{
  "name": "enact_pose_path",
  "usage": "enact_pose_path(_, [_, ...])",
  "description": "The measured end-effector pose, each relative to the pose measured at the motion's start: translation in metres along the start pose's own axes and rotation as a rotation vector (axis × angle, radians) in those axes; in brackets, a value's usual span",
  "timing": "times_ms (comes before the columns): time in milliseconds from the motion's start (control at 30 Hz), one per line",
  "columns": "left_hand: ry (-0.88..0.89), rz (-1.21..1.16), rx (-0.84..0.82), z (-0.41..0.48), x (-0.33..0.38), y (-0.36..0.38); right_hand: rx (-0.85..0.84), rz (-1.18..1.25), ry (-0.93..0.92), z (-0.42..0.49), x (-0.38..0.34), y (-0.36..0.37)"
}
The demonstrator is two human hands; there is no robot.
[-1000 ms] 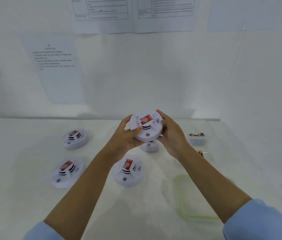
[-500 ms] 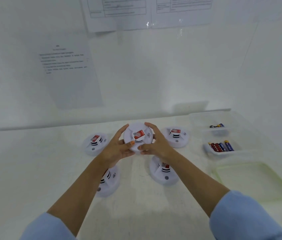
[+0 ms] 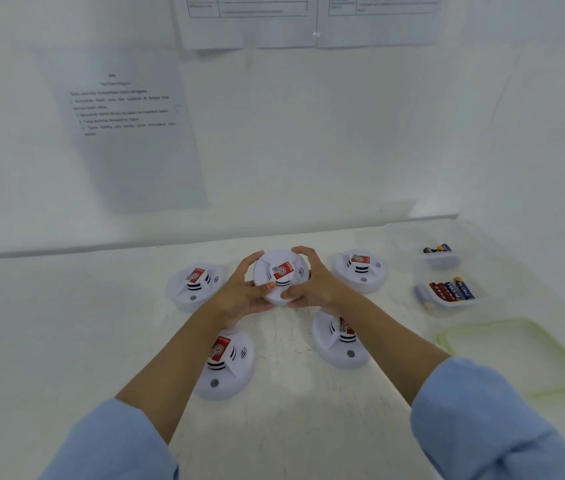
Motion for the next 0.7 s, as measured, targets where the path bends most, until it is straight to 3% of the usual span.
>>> enact_pose_path(300, [-0.03, 0.003, -0.057, 0.01, -0.002, -0.006, 0.01, 0.101, 0.048, 0.008, 0.012, 0.0])
enact_pose_path(700, [-0.007, 0.03, -0.075, 0.02, -0.001, -0.005, -0.009, 0.032, 0.053, 0.013, 0.01, -0.015])
Point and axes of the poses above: each hand's wrist, its own z-axis towards the middle knuckle, its own y-axis out of the palm, x = y × z, the point moved 9 cm from there along z, towards the middle knuckle, and after that the axes turned 14 degrees about -x, right-handed, at the moved point
